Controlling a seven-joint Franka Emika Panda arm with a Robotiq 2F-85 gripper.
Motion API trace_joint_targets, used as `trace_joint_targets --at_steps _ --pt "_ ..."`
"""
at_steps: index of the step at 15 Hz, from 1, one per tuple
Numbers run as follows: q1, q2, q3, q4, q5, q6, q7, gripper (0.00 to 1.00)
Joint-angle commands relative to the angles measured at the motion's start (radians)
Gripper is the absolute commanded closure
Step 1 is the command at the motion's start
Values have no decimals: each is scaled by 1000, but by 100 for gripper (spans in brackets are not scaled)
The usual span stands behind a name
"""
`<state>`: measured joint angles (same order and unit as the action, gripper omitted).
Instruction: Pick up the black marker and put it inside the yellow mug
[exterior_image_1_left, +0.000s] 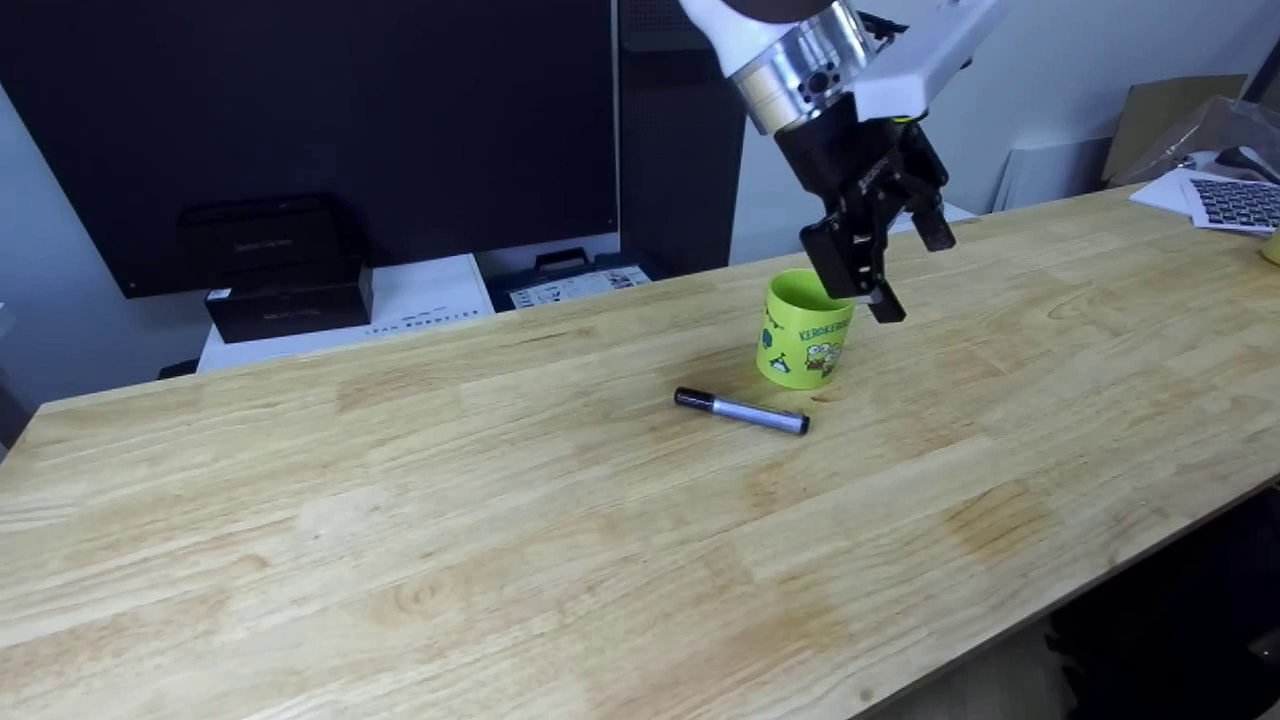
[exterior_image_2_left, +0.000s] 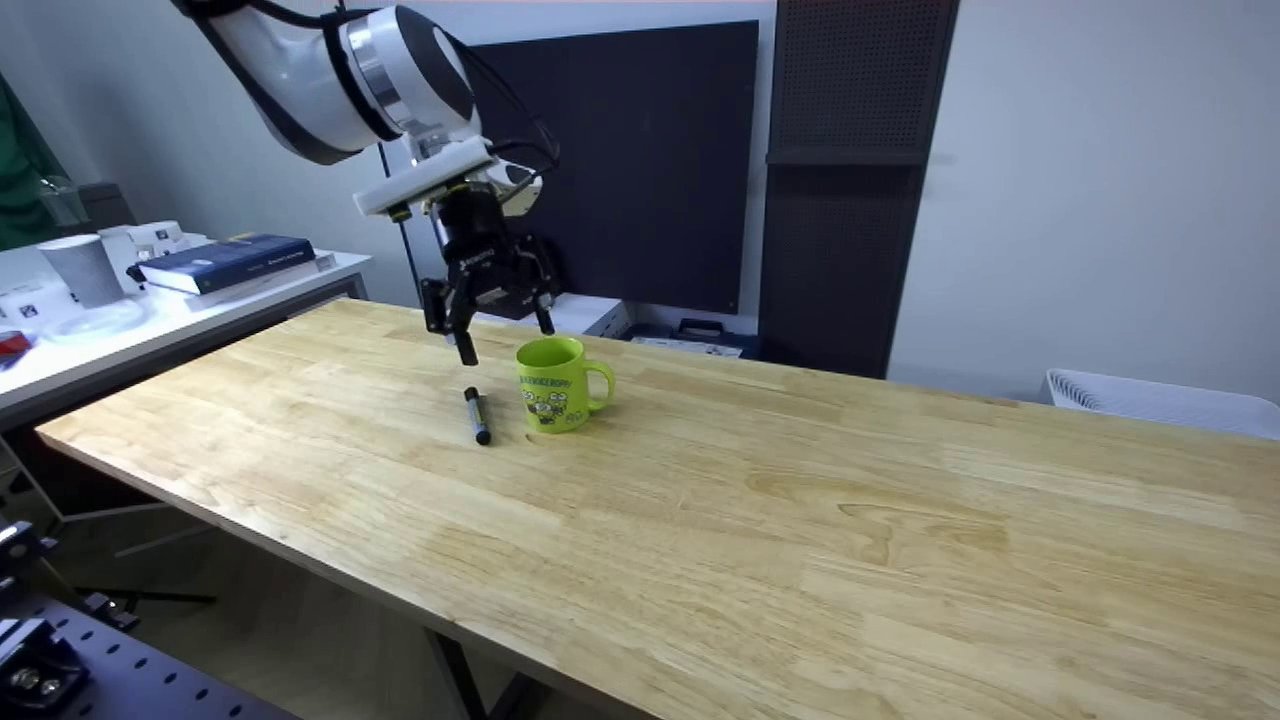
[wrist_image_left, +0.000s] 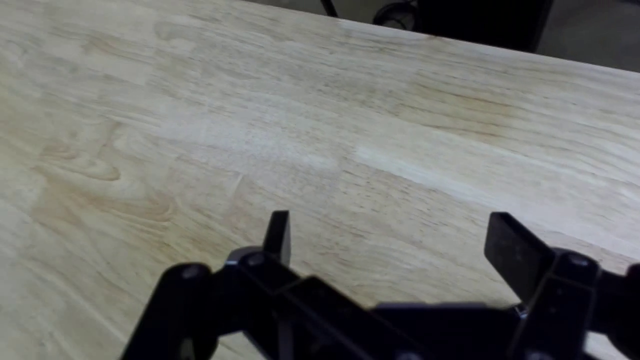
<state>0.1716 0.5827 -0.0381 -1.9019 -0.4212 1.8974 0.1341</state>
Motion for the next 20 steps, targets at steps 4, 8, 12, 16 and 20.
trace_joint_targets --at_steps 4,8,12,16,20 --pt "92 146 5 153 -274 117 42 0" --pt "97 145 19 132 -300 192 46 0" --pt "104 147 21 138 -312 203 46 0" --pt "103 147 21 139 -313 203 46 0" --pt "103 147 21 139 -313 203 46 0"
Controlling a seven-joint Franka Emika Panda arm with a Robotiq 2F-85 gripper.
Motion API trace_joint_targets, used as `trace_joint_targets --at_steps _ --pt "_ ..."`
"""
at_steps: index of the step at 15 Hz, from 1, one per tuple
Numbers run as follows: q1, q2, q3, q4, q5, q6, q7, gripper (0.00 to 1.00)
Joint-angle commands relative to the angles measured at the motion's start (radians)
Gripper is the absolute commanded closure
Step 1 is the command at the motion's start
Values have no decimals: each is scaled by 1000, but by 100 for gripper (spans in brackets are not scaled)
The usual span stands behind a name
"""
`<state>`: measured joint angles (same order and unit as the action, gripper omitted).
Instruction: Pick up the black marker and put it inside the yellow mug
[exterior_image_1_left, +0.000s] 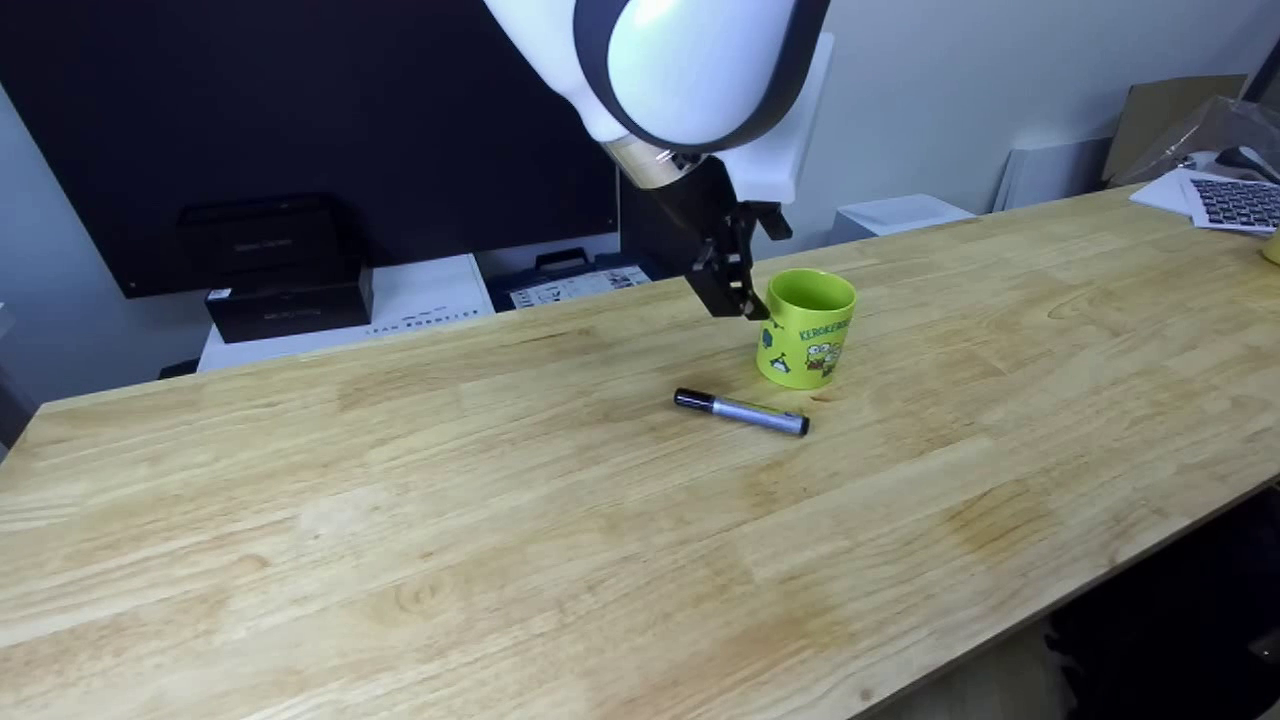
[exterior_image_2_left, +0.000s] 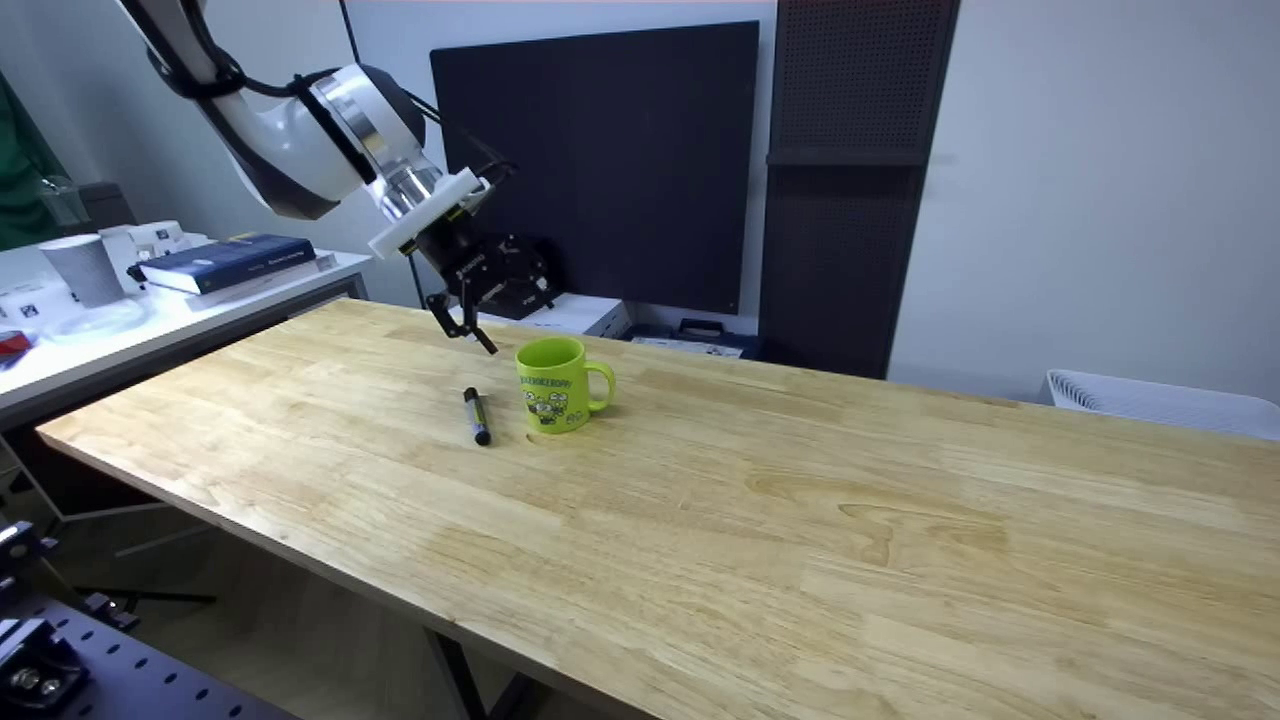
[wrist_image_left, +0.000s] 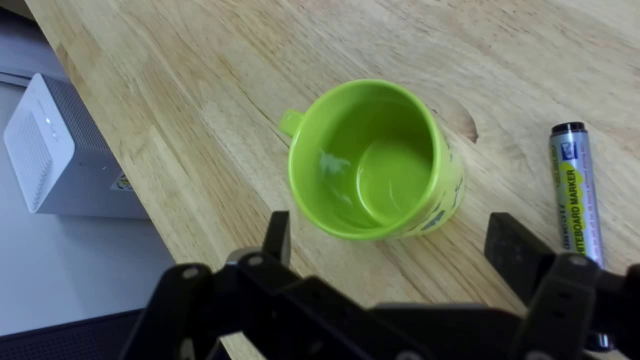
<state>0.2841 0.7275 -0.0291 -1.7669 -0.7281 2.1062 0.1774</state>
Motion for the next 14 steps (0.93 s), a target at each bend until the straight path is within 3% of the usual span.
trace_joint_targets --at_steps 1,4,9,14 --pt "-9 2 11 4 -6 -6 3 0" --pt "3 -3 5 -3 -10 47 93 0" --pt "1 -1 17 -48 53 305 267 0" --pt "2 -16 -1 -190 53 733 157 0"
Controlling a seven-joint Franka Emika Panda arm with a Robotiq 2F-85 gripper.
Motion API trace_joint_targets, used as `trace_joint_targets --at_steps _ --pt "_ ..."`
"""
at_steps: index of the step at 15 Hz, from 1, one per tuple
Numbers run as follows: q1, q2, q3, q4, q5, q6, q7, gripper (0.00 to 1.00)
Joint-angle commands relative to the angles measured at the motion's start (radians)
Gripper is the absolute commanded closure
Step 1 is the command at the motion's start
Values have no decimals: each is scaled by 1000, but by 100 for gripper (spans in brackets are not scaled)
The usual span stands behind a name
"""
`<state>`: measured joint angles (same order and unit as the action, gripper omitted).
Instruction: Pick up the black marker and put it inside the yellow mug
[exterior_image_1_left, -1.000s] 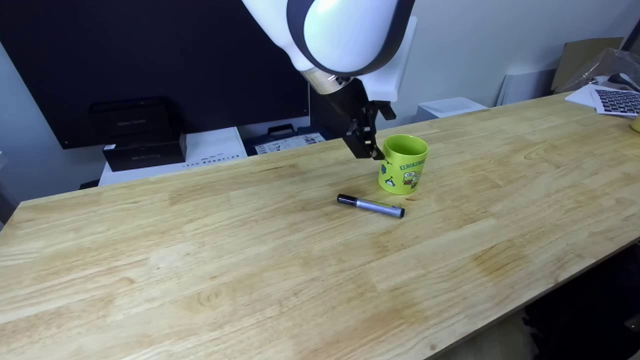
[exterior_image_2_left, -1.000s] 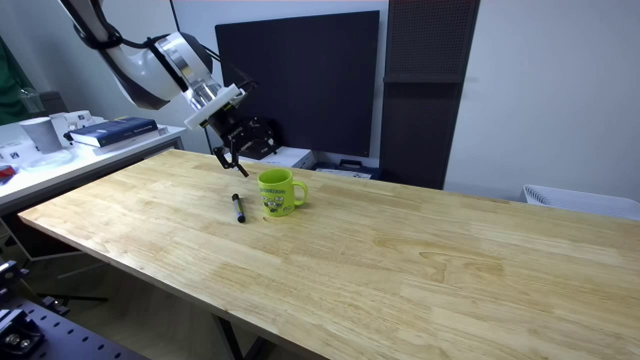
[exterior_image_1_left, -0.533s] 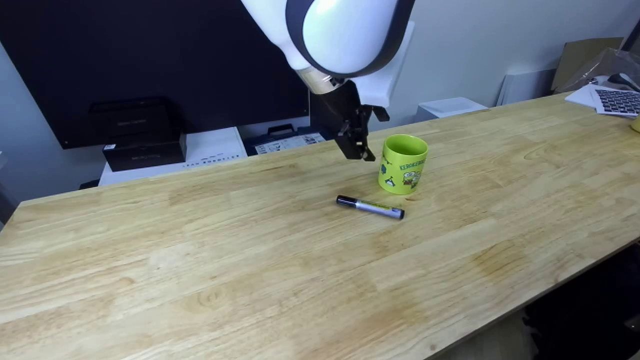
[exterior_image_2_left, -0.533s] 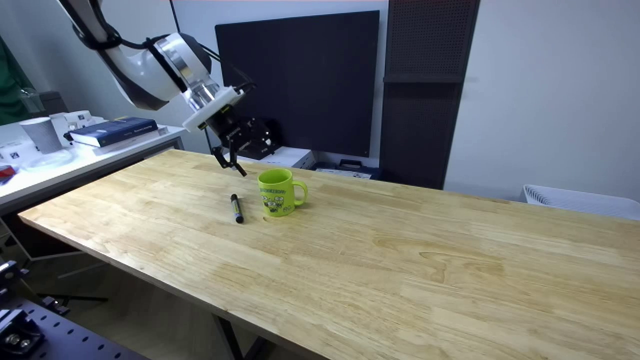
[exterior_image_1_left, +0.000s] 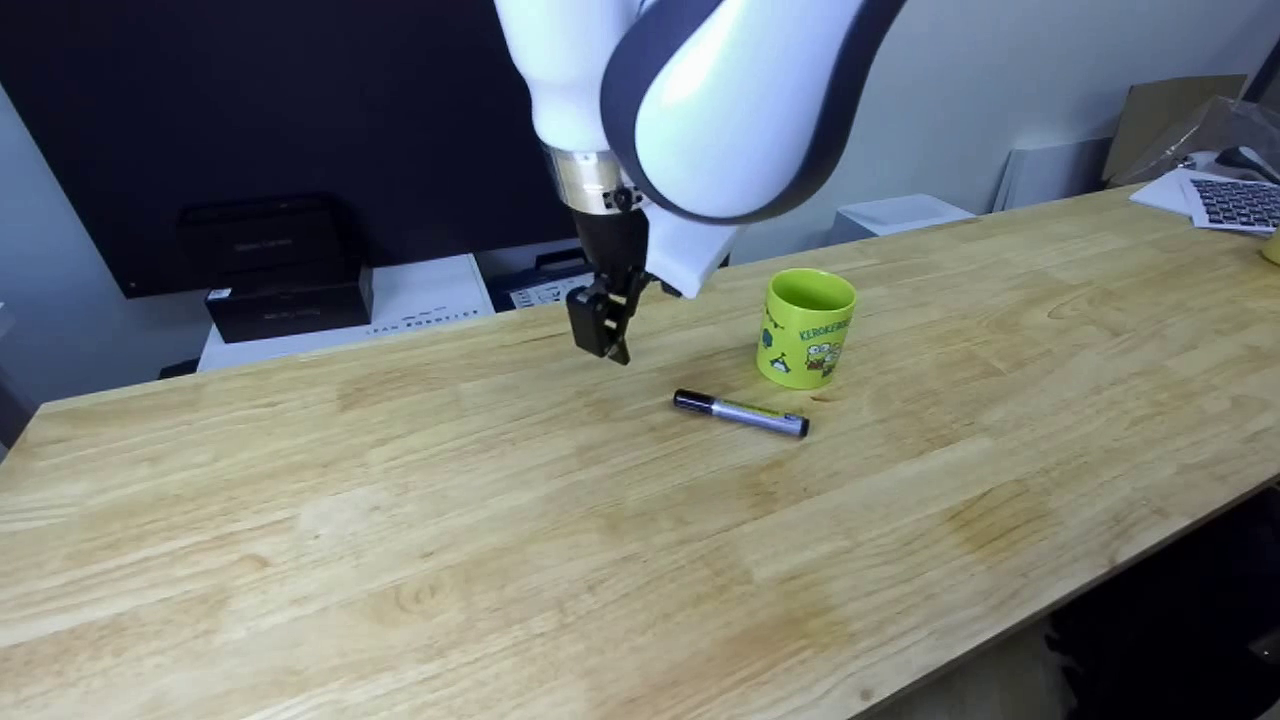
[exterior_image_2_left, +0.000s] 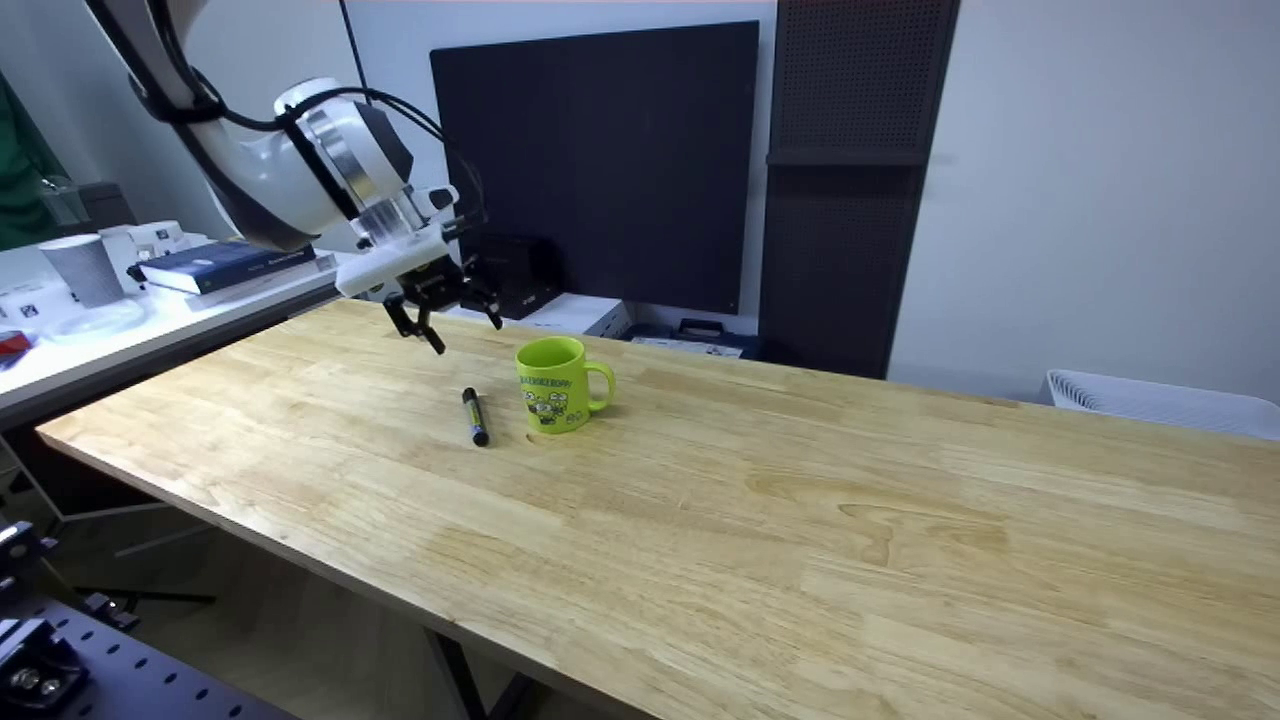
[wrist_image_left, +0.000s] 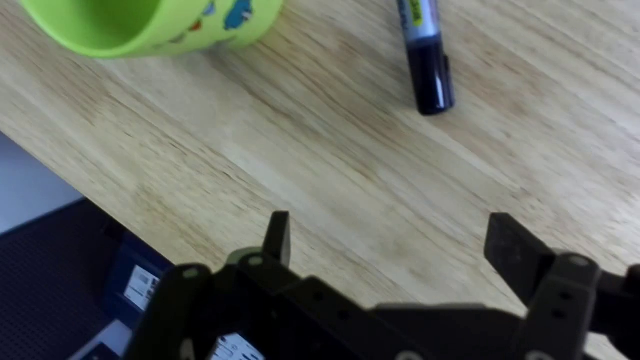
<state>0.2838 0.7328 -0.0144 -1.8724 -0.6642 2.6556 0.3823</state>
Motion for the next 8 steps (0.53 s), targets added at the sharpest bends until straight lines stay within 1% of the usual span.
trace_joint_targets --at_steps 1,2,3,5,7,8 --pt "5 -30 -23 -118 -14 255 -87 0" --pt "34 -1 -40 -59 46 172 -76 0" --pt "35 -2 -42 -83 52 226 -103 0" --pt "35 -3 -44 -101 54 256 -124 0" --pt "-20 -13 24 -131 120 267 -236 0" --pt "-22 -30 28 -164 147 279 -275 0"
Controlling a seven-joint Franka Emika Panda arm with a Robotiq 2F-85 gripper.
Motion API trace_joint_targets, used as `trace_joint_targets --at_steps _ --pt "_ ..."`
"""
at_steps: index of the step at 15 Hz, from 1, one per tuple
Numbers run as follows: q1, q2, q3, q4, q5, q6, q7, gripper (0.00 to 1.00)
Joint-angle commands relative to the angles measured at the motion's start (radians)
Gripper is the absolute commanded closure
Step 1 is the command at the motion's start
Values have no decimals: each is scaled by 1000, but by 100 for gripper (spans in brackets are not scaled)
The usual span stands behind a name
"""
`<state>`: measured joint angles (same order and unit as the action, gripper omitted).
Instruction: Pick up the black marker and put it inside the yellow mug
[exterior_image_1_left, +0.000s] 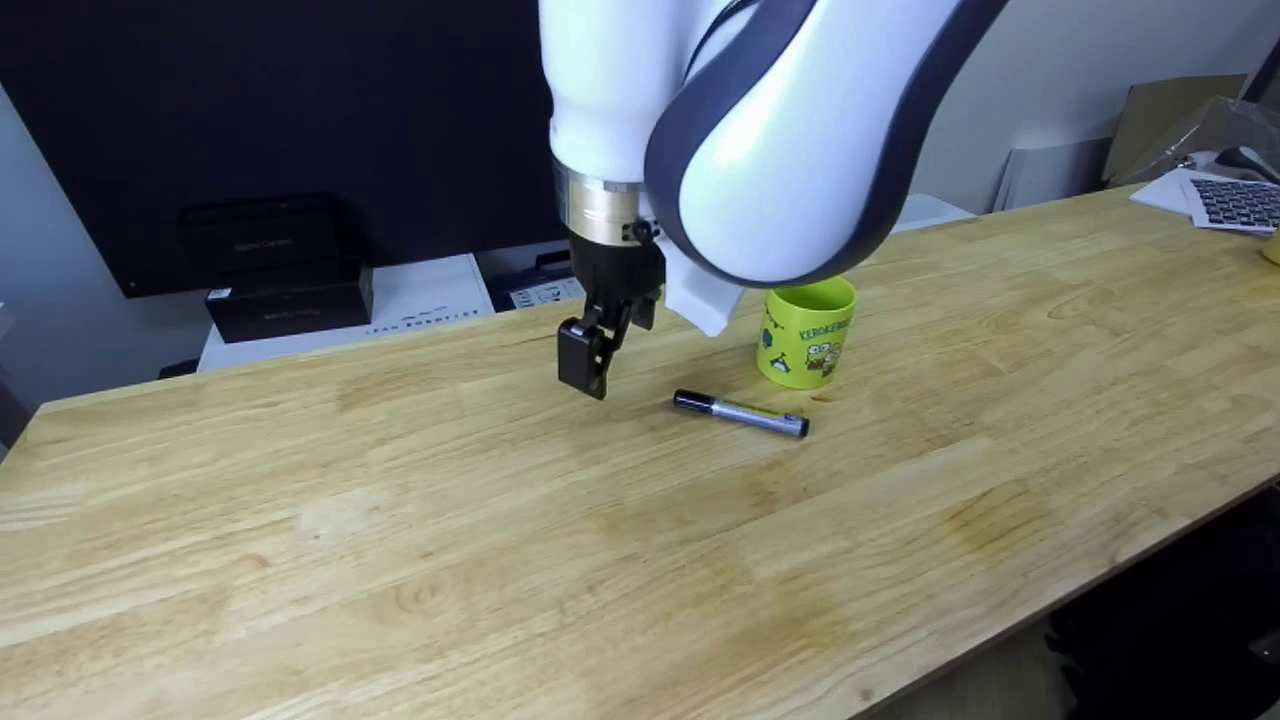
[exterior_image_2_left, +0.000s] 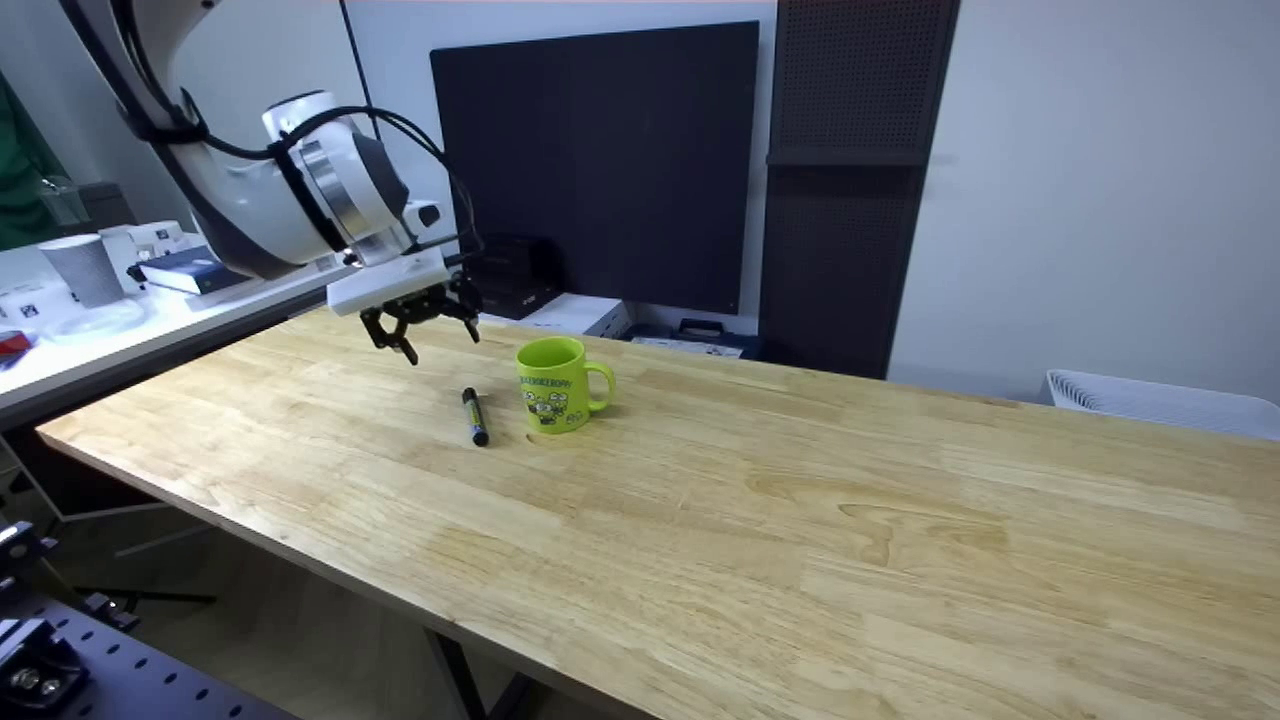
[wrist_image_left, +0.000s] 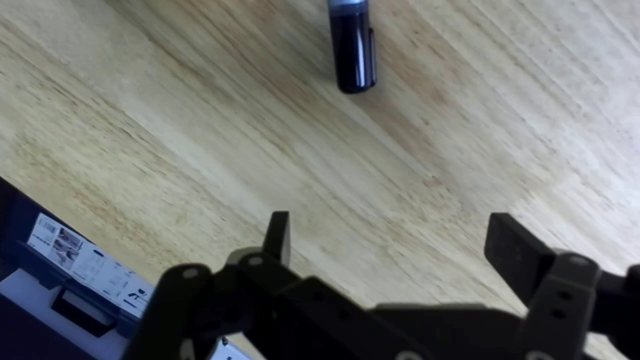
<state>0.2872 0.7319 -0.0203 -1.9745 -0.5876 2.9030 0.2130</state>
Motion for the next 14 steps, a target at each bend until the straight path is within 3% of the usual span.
trace_joint_targets --at_steps 1,8,14 --pt "-20 -40 31 -86 95 46 -137 0" --pt "-36 -61 -14 -210 159 168 -294 0" --pt "-111 -107 -11 -285 177 210 -392 0"
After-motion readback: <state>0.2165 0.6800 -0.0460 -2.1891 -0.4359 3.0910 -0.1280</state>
